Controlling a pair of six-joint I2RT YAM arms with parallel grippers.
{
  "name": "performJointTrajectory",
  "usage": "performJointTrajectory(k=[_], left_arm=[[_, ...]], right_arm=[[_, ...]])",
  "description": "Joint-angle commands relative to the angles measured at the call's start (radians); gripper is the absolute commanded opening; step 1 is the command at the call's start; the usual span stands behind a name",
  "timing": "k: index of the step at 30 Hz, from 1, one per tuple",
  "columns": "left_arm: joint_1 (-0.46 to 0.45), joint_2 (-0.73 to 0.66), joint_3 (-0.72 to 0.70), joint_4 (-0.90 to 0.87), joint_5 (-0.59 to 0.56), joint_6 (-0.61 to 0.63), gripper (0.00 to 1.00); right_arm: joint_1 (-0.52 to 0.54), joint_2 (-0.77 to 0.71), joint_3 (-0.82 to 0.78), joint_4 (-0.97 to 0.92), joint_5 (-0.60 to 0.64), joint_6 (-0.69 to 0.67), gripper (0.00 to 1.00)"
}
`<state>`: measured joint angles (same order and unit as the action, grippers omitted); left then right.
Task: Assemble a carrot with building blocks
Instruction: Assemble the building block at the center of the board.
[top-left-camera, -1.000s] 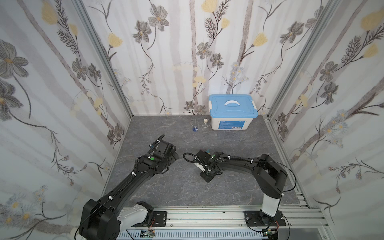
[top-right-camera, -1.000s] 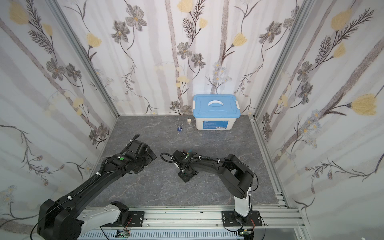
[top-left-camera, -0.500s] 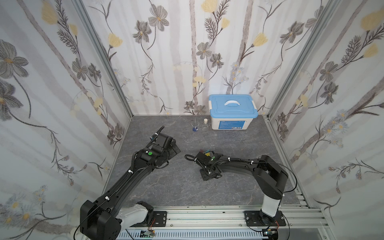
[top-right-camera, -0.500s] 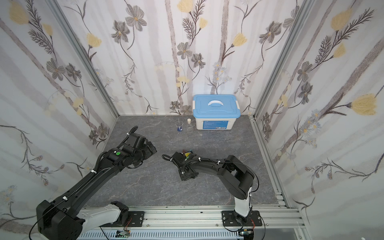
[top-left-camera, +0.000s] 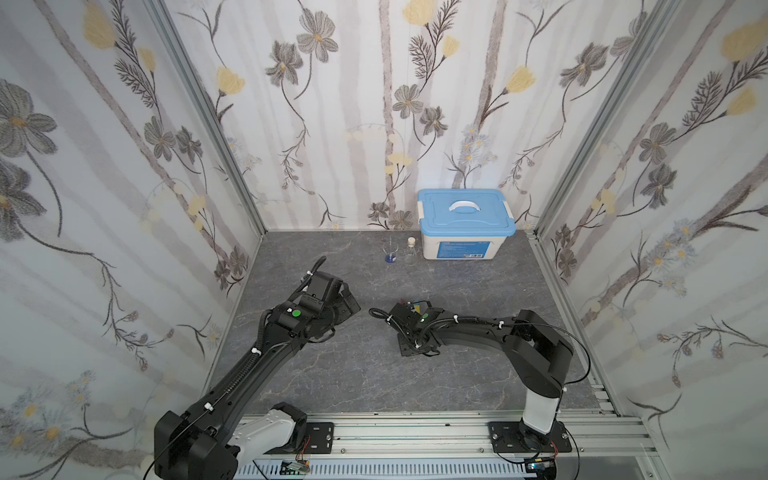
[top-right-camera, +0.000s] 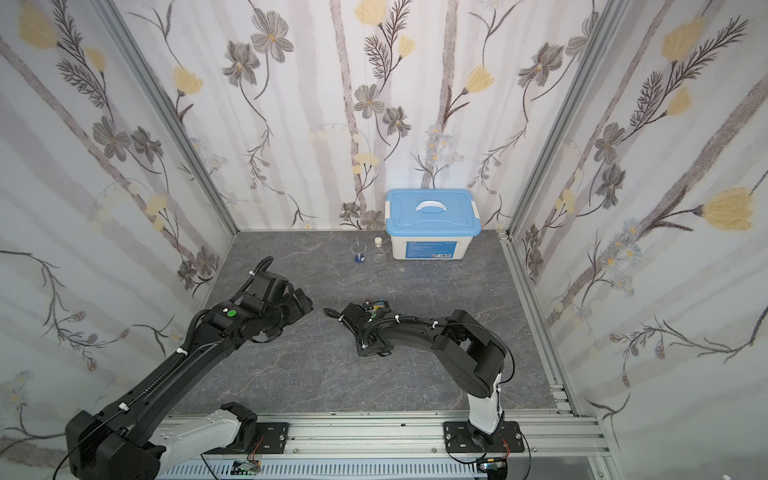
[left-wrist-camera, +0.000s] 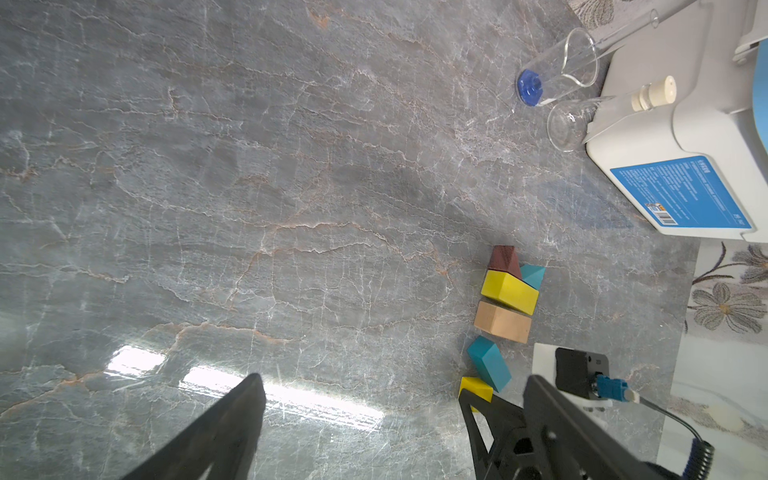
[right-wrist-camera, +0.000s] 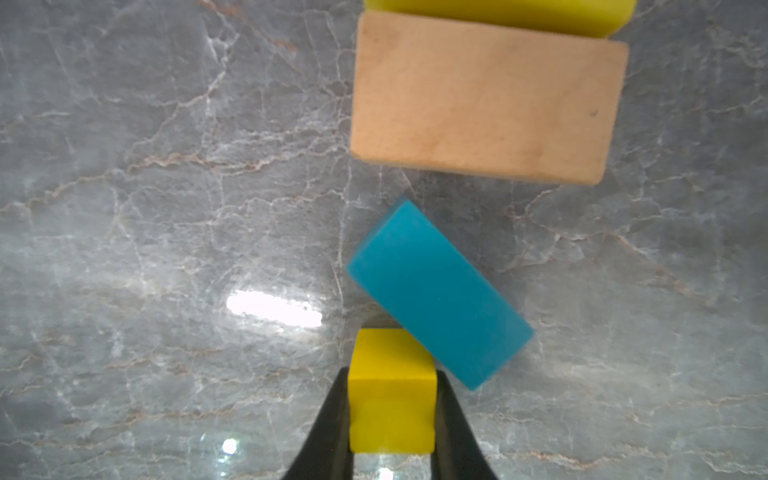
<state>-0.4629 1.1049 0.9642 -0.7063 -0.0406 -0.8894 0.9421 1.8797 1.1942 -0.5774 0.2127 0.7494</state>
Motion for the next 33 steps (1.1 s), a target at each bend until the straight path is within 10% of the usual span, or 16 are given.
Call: performJointTrajectory(k=[1,33], left_arm=[[0.001,-0.014,-0.008,-0.002,-0.005,0.006,1.00],[0.000,-0.021,-0.034,0.018,0.008,-0.023,1.00]], right_arm=[[-0.011,0.038,0.000,-0.053,0.024,0.041,0.13],[-0.058,0.023,-0.027,-0.051,-0.041,0.000,0.37]])
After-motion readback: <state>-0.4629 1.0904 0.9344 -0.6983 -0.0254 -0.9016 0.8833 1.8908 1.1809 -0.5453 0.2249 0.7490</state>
